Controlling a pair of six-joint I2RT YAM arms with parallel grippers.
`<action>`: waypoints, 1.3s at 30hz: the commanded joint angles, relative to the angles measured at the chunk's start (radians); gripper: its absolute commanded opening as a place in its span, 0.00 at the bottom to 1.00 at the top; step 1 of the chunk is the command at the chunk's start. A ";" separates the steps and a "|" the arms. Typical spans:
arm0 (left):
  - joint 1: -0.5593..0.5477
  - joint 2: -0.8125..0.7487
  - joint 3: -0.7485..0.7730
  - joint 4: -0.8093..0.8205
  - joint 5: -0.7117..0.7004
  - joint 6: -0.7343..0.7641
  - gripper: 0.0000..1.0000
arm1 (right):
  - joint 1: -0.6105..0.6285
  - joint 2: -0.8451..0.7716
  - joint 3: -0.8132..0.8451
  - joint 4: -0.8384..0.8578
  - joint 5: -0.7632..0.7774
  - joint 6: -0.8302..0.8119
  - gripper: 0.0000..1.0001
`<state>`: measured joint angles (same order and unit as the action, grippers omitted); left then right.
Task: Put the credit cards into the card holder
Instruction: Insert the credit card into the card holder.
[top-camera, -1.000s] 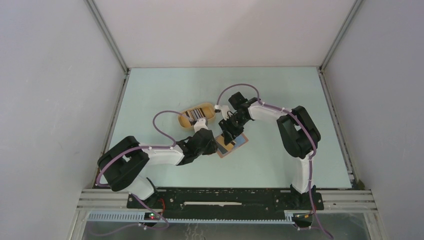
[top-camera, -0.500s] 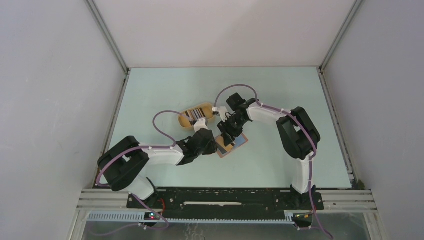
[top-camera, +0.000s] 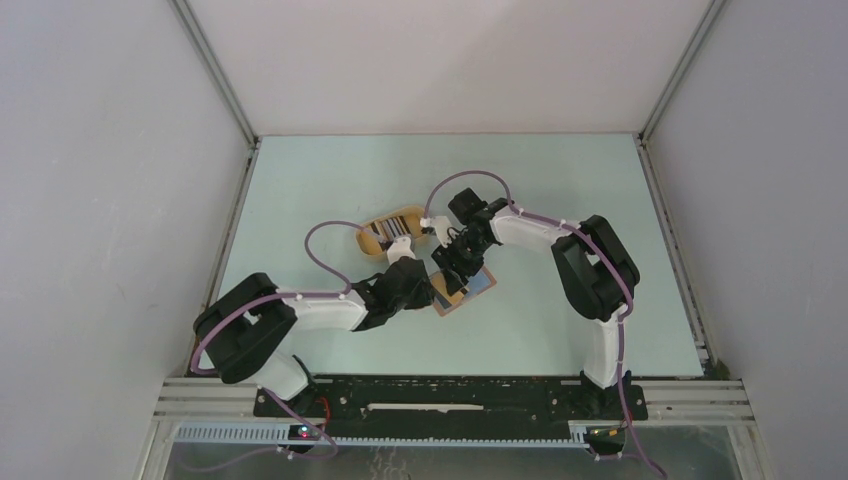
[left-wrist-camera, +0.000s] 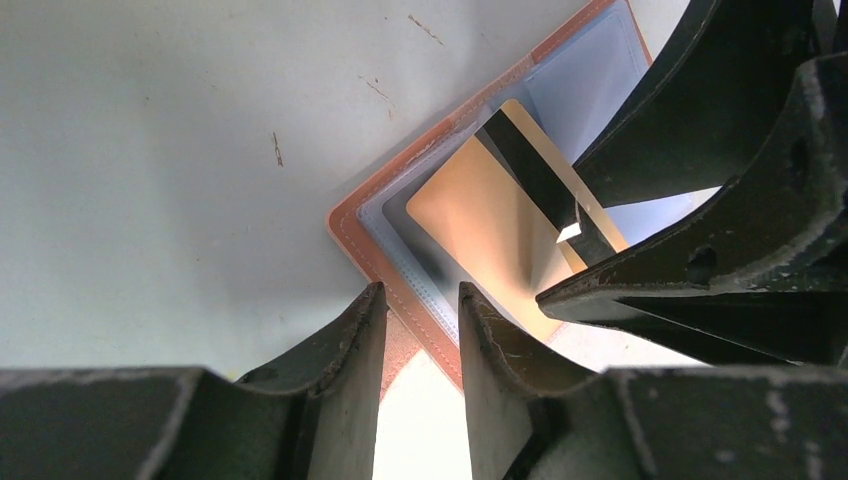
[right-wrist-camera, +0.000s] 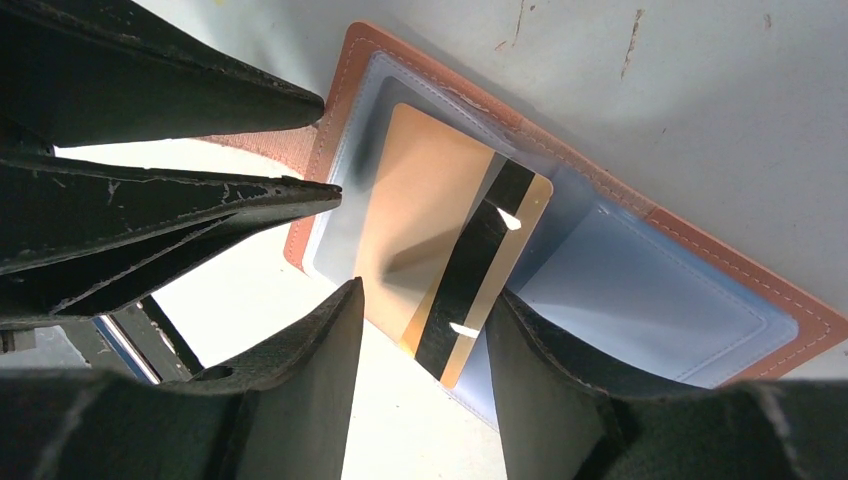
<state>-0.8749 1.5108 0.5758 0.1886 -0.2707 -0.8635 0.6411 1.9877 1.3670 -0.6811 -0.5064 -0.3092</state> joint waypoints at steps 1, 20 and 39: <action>-0.005 -0.038 -0.014 0.067 -0.023 0.001 0.37 | 0.014 -0.021 0.013 -0.047 -0.015 -0.020 0.57; -0.003 -0.061 -0.044 0.108 -0.019 -0.002 0.37 | -0.036 0.013 0.031 -0.072 -0.153 0.025 0.59; -0.005 -0.151 -0.107 0.049 0.047 -0.042 0.38 | -0.043 0.046 0.032 -0.079 -0.180 0.016 0.55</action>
<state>-0.8749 1.3739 0.4896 0.2726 -0.2501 -0.8761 0.5903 2.0182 1.3689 -0.7441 -0.6765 -0.2966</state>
